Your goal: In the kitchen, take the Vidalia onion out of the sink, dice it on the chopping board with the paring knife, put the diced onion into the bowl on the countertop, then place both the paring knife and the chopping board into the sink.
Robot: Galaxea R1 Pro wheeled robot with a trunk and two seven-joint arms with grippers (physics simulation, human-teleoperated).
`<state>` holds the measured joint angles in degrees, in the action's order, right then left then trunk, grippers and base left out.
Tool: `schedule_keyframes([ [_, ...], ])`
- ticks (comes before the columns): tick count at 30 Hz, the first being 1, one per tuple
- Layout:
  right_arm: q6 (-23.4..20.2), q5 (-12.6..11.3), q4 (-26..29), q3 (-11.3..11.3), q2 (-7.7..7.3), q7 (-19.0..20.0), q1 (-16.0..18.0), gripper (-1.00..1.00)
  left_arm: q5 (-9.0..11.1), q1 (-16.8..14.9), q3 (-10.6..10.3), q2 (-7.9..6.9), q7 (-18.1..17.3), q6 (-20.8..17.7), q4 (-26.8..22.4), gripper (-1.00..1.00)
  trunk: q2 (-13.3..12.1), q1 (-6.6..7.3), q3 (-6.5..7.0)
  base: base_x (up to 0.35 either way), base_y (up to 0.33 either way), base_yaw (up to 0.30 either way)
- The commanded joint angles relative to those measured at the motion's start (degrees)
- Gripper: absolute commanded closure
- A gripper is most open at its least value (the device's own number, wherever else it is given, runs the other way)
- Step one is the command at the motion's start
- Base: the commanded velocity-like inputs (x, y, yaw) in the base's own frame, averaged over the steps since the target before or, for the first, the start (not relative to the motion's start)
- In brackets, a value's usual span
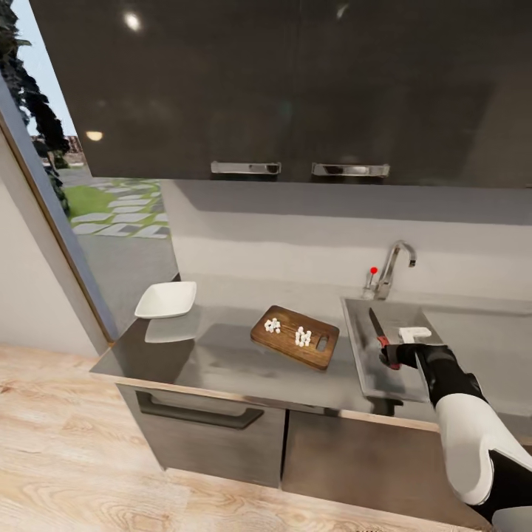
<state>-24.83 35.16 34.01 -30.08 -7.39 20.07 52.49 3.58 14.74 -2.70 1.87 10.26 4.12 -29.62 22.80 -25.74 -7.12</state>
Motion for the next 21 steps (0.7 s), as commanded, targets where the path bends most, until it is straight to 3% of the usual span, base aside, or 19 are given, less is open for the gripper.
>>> schedule_keyframes([
  [1,-0.2,0.6,0.1,-0.4,0.06,0.5,0.1,1.00,0.4,0.0,-0.3,-0.03,0.4,0.1,-0.1,-1.00,0.1,-0.04,-0.05,0.000,0.000,-0.211],
  [12,-0.3,0.5,-0.5,-0.2,0.24,0.6,0.1,1.00,0.4,0.0,-0.3,-0.03,0.4,0.1,-0.1,-1.00,0.1,-0.04,0.41,0.021,0.000,-0.168],
  [21,-0.3,0.4,-1.0,-0.1,0.63,0.6,0.1,1.00,0.3,0.0,-0.3,-0.03,0.3,0.2,0.8,-1.00,0.1,-0.04,0.42,0.301,0.000,-0.003],
])
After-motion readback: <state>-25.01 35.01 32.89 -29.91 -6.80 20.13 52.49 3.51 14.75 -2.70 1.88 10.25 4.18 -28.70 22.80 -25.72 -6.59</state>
